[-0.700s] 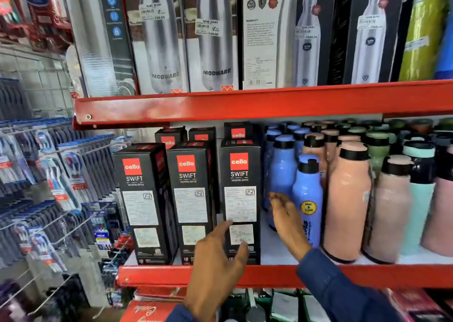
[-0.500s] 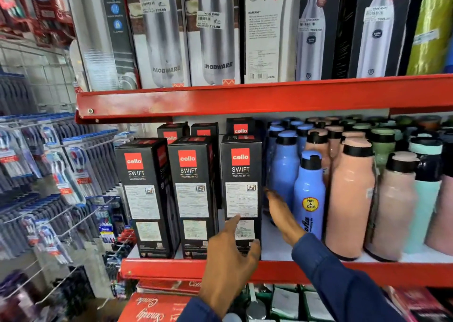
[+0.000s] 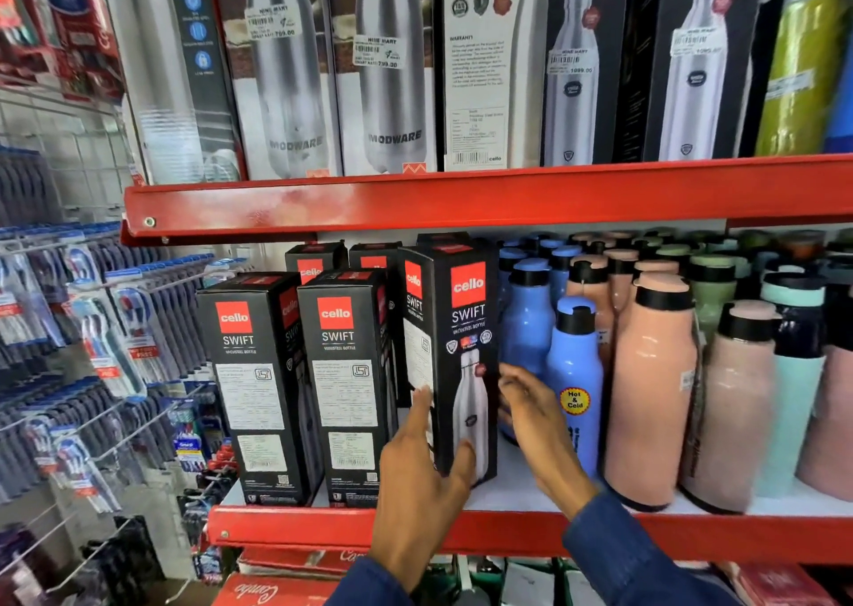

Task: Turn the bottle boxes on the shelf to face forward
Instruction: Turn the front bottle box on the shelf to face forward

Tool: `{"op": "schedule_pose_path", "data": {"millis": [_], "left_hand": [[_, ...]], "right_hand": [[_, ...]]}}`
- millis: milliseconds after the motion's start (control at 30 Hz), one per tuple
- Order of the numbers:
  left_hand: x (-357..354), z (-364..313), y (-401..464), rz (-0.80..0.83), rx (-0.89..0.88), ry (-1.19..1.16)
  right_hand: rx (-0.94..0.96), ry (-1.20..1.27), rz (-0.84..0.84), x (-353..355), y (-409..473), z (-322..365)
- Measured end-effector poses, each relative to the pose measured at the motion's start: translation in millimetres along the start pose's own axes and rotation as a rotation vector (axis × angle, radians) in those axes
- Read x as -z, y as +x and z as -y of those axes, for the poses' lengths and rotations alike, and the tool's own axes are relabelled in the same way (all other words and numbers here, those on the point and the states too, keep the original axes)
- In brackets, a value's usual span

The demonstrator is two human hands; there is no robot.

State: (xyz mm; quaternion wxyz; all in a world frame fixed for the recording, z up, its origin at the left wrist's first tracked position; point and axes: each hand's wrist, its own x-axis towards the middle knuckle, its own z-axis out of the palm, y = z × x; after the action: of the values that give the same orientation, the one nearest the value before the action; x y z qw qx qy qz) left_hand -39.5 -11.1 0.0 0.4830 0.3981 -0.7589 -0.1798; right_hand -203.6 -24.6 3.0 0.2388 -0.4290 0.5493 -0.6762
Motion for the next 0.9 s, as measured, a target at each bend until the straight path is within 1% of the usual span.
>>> {"op": "schedule_pose_path", "data": {"millis": [100,167,267,467,600,900], "left_hand": [[-4,9,12,-0.018,0.023,-0.081],[-5,15,18,-0.033,0.001,-0.145],[-7,23,23,-0.052,-0.002,-0.177],[-13,44,20,-0.018,0.069,-0.153],[-15,49,14,0.017,0.100,-0.159],[-6,49,9,0.064,0.082,-0.109]], "right_hand": [[0.062,0.008,-0.033,0,-13,8],[0.117,-0.014,-0.048,-1,-21,9],[0.171,-0.058,-0.080,-6,-31,6],[0.183,-0.145,-0.102,-12,-48,-3],[0.190,-0.151,-0.090,-12,-55,-8],[0.168,-0.202,-0.072,-10,-55,-11]]}}
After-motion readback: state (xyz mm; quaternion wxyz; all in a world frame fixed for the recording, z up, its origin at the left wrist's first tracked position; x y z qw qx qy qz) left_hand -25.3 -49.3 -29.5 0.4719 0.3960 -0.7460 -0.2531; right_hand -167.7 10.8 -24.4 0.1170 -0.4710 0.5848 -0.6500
